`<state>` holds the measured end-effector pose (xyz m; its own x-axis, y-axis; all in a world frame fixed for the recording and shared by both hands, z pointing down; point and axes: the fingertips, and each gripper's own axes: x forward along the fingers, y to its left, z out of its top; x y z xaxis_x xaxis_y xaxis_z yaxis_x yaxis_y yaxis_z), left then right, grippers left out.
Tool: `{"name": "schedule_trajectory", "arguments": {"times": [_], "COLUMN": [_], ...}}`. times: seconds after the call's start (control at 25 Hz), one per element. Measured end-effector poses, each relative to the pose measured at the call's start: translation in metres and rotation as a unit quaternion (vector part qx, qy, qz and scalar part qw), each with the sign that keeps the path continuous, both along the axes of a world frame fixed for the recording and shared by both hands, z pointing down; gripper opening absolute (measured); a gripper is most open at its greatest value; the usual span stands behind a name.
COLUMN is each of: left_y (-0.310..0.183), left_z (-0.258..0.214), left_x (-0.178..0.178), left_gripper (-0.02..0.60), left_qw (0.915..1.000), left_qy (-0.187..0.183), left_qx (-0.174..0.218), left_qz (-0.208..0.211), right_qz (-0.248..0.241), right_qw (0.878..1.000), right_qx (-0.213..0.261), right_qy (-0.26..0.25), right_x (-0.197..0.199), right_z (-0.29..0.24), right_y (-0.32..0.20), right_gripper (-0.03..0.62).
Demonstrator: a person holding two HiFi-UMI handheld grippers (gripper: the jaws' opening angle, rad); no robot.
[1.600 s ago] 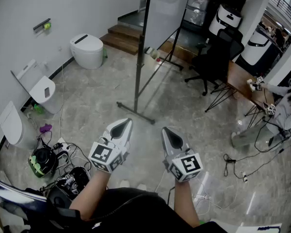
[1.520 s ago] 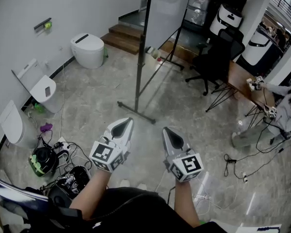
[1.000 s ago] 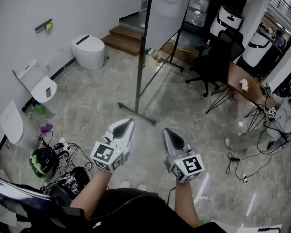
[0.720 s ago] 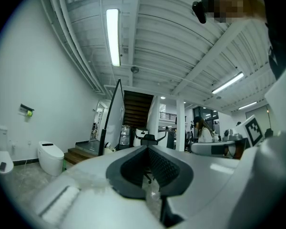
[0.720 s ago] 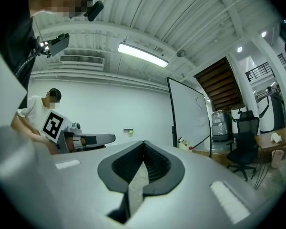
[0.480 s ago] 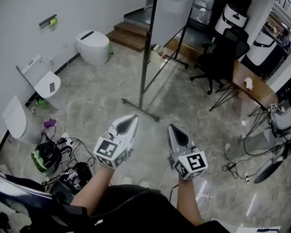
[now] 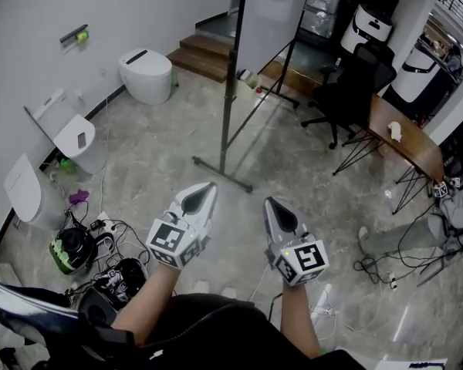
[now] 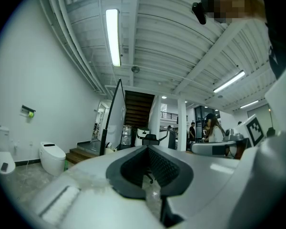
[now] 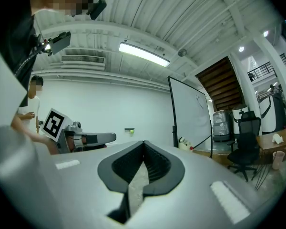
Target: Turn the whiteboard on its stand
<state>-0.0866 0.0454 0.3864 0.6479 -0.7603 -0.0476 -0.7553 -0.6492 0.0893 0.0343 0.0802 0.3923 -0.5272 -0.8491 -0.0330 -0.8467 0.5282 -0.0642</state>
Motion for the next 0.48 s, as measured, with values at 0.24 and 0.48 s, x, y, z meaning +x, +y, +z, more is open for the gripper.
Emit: {"name": "schedule_trajectory", "arguments": {"times": [0.24, 0.48], "left_y": [0.002, 0.007], "left_z": [0.01, 0.012], "left_x": [0.007, 0.021], "left_gripper": [0.002, 0.002], "left_qw": [1.0, 1.0], "left_qy": [0.001, -0.002], "left_qx": [0.0, -0.004], "left_qz": [0.003, 0.001], "right_qz": [0.002, 0.0], "right_qw": [1.0, 1.0], "right_qx": [-0.004, -0.006], "right_qy": [0.0, -0.003], "right_x": [0.009, 0.023], "right_z": [0.006, 0.009], "right_y": [0.003, 0.009], "right_gripper": [0.009, 0.009]}}
